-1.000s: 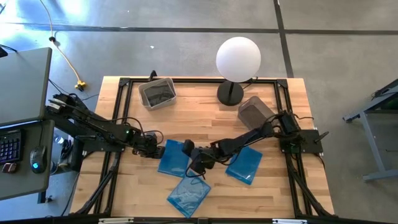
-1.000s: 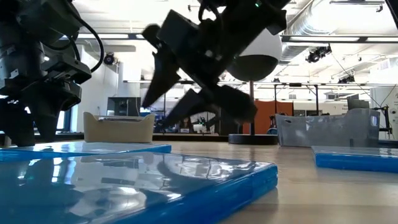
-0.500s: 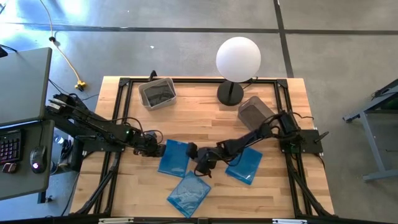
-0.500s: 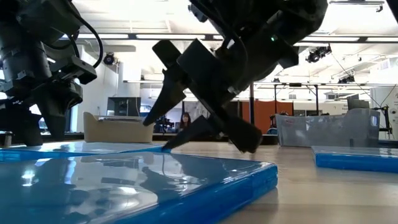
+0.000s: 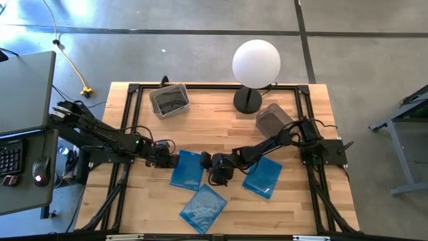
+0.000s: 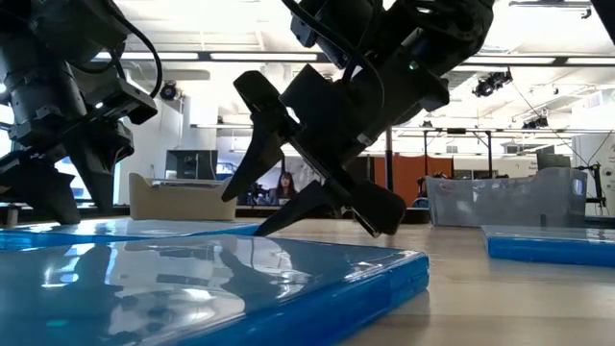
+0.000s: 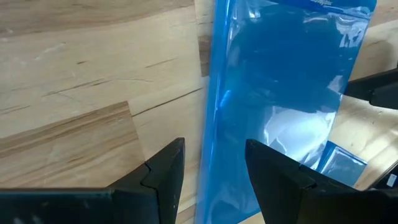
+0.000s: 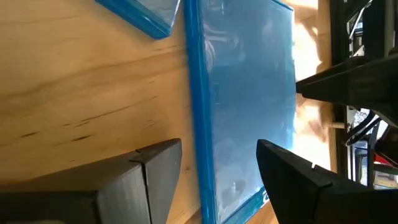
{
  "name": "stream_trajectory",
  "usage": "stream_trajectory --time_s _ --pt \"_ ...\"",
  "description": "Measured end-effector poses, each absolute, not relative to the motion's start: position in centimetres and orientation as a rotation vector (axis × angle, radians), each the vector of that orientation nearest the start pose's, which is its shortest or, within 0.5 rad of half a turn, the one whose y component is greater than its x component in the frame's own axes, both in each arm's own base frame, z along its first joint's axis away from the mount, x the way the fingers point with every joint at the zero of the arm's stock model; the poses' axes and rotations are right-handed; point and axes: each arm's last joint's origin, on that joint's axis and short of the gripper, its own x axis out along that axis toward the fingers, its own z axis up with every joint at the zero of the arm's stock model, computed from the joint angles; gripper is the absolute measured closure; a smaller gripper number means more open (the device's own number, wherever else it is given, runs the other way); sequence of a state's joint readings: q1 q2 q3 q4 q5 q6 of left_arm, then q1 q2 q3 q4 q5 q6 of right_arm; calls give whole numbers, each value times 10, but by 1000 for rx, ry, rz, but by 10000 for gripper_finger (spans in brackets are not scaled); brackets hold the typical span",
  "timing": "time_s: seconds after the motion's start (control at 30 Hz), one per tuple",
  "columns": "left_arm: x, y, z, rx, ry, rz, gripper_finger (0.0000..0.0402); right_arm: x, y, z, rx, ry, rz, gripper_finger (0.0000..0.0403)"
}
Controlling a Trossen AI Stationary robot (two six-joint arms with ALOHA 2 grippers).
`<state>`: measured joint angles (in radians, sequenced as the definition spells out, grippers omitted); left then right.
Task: Pick & place jewel cases by type
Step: Put the left blue CD case into the gray bin
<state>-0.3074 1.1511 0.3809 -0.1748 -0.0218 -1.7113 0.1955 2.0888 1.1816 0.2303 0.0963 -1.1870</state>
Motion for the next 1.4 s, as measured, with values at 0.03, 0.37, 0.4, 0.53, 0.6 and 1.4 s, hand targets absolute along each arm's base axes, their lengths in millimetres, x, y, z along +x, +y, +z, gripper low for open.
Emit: stream_trajectory --time_s 0.03,0.37,0.4,0.53,0.6,1.4 --pt "178 -56 139 -1410 891 585 234 417 80 116 -1236 538 488 199" --pt "178 -56 139 -1410 893 585 234 415 79 115 -1257 596 446 199" --pt "178 -56 139 -1410 893 585 234 415 79 115 -1251 600 446 199" --pt "178 -56 139 -1410 892 585 234 415 79 114 -1209 597 471 199" --pt "178 -56 139 -1406 879 591 234 415 80 115 -1214 579 466 199" --pt "209 -65 123 -1480 794 502 234 418 74 116 -1186 530 500 198"
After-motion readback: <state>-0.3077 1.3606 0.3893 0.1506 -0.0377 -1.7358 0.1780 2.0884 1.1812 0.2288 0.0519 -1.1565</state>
